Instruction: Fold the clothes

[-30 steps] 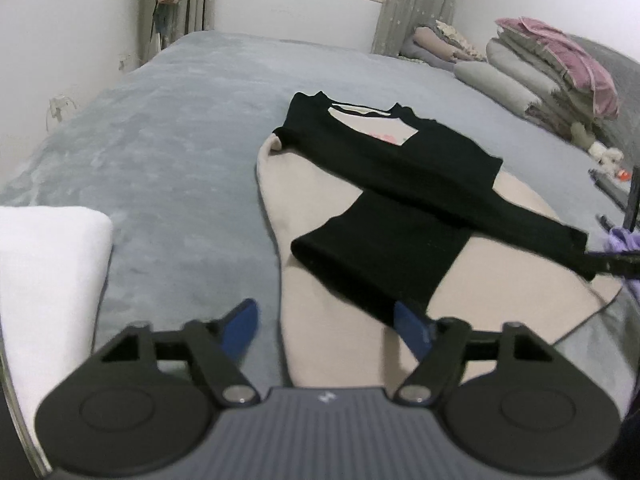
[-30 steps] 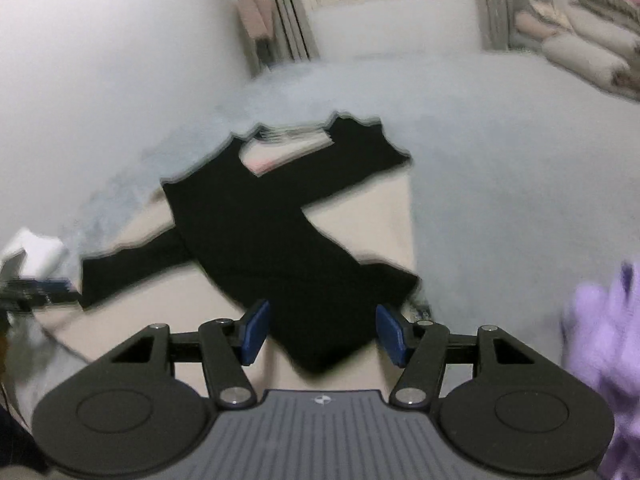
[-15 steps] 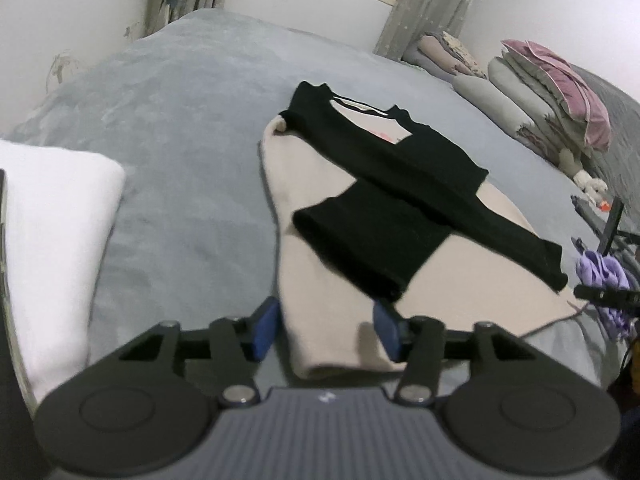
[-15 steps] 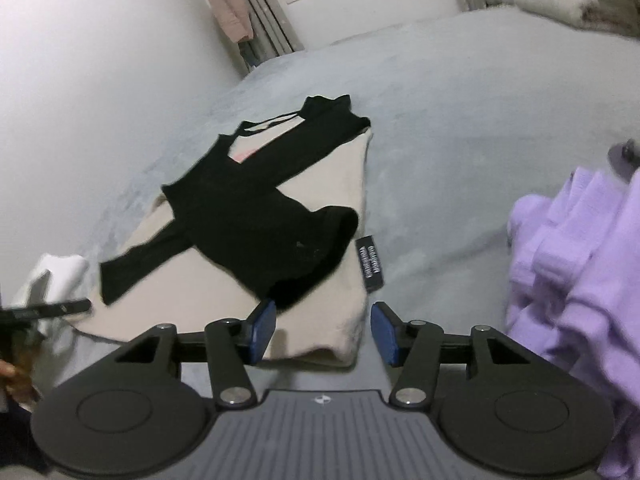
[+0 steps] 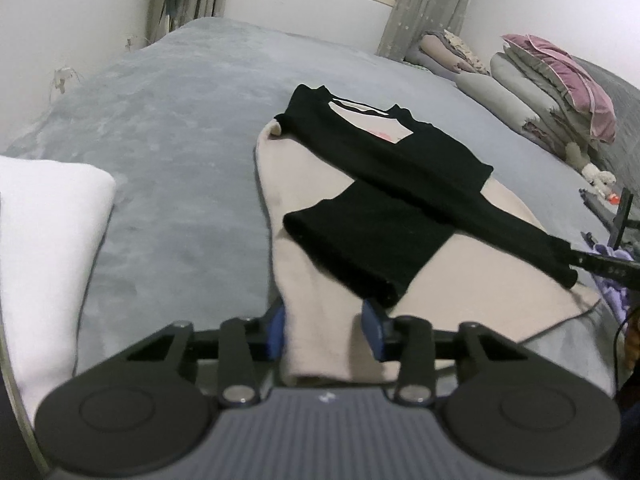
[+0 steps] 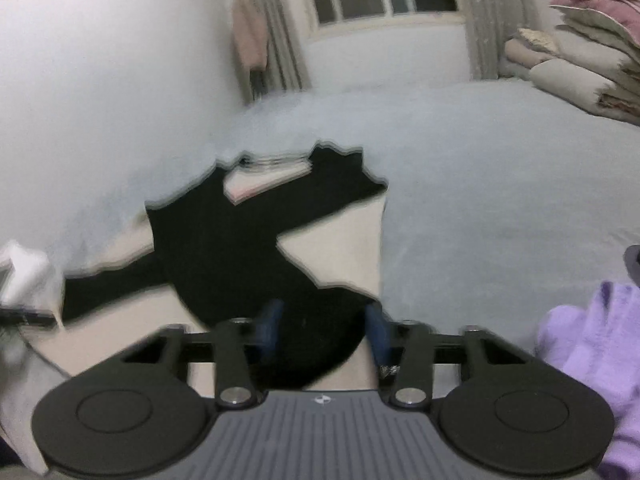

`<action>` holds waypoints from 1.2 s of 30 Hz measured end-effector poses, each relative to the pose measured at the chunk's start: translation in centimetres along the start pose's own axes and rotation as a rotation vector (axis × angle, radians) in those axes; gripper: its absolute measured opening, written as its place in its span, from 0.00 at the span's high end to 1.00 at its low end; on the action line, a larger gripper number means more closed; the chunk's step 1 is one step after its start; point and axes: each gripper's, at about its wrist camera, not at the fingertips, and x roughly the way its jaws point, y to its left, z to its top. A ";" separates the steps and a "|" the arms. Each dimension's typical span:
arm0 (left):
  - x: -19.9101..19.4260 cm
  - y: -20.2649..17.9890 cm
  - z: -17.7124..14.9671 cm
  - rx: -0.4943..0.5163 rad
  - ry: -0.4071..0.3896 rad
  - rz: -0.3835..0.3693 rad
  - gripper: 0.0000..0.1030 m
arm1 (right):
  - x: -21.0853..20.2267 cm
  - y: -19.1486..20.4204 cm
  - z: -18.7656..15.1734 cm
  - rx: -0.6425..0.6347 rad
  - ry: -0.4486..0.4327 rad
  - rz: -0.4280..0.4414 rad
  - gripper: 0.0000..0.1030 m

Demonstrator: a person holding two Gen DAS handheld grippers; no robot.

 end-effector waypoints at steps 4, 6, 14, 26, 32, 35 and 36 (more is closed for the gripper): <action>-0.2 0.1 0.0 -0.002 -0.004 0.002 0.68 | -1.2 0.5 -0.6 -0.011 0.002 -0.013 0.96; -0.3 0.2 0.0 -0.003 -0.005 0.000 0.68 | -2.7 -0.8 -0.3 0.081 -0.033 0.049 0.96; -0.4 0.3 0.1 -0.006 -0.002 -0.002 0.68 | -3.2 -5.2 -0.8 0.405 -0.005 0.233 0.96; -1.4 1.4 -0.3 -0.089 0.021 -0.113 0.53 | -4.8 -5.8 -1.9 0.349 0.049 0.204 0.33; -1.3 0.2 -0.7 -0.054 0.014 -0.084 0.61 | -4.5 -5.6 -3.4 0.360 0.094 0.238 0.49; -1.1 0.1 -0.8 -0.074 0.004 -0.071 0.77 | -4.2 -5.5 -3.6 0.370 0.099 0.251 0.90; -1.0 0.1 -0.7 -0.085 0.000 -0.070 0.83 | -4.3 -5.5 -3.5 0.369 0.087 0.250 0.90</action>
